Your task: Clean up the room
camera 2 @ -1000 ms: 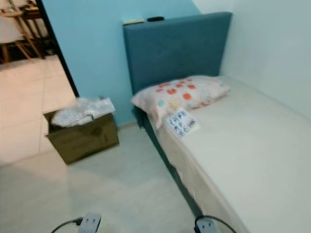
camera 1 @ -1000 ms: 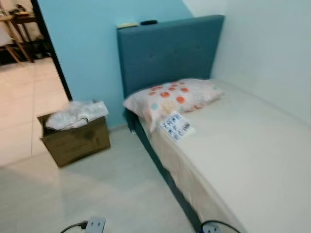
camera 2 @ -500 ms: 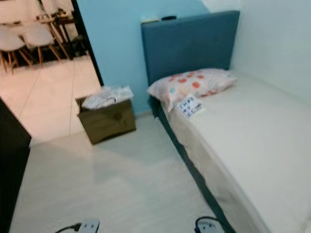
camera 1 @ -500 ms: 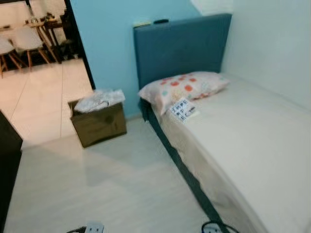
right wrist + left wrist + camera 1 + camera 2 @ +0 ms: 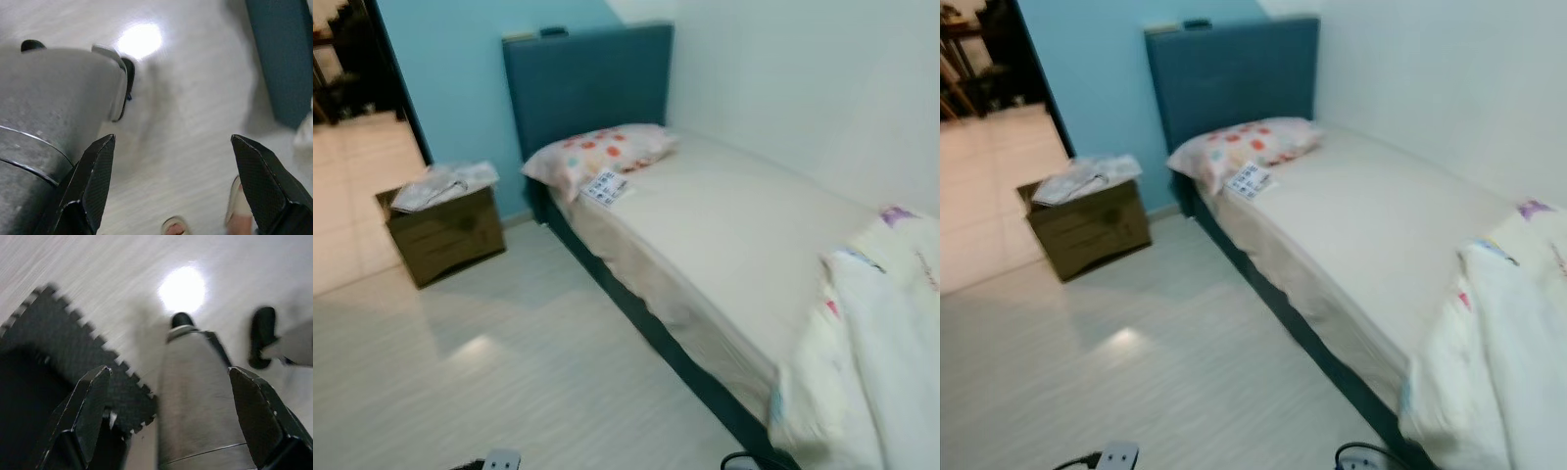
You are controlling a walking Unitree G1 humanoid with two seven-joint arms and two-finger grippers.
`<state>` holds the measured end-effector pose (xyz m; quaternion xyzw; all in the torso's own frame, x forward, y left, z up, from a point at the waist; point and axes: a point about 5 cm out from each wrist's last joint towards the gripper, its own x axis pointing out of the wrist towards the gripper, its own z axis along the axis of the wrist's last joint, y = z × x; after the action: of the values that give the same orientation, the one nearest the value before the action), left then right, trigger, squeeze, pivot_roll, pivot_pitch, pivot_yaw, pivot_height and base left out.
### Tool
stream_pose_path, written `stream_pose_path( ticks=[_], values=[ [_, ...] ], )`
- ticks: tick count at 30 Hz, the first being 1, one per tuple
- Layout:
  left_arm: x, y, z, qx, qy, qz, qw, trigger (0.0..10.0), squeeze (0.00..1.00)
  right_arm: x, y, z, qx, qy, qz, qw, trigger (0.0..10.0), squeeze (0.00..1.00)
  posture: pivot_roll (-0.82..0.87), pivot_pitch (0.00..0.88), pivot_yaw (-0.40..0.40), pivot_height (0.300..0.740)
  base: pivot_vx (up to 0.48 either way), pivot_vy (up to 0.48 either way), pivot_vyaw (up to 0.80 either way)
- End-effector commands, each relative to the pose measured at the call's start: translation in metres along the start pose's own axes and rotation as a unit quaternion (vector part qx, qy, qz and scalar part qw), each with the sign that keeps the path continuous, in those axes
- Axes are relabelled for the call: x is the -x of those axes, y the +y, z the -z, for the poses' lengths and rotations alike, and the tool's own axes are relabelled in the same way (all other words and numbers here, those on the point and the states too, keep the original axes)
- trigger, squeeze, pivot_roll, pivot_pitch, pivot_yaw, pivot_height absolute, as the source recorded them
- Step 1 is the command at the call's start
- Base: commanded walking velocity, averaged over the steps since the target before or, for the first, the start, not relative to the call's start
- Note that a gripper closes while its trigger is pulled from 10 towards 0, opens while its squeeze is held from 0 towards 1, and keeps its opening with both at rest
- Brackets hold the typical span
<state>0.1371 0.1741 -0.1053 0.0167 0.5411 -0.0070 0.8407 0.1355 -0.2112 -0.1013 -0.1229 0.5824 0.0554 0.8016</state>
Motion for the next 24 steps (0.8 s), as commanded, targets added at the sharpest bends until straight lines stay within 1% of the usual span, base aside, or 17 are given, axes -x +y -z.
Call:
stream_pose_path(
  ticks=[1, 24],
  values=[
    [-0.0005, 0.0006, -0.0077, 0.000, -0.013, 0.001, 1.000, 10.0, 0.00, -0.0006, 0.0050, -0.0022, 0.007, -0.001, -0.006, 1.000, 10.0, 0.00, -0.10, 0.000, -0.014, 0.735, 0.000, 0.000, -0.73],
    [-0.0008, -0.0017, -0.0130, 0.007, -0.027, 0.017, 0.999, 10.0, 0.00, -0.0006, 0.0041, -0.0027, 0.000, 0.002, -0.001, 1.000, 10.0, 0.00, -0.10, 0.000, -0.004, 0.735, 0.000, 0.000, -0.73]
  ],
)
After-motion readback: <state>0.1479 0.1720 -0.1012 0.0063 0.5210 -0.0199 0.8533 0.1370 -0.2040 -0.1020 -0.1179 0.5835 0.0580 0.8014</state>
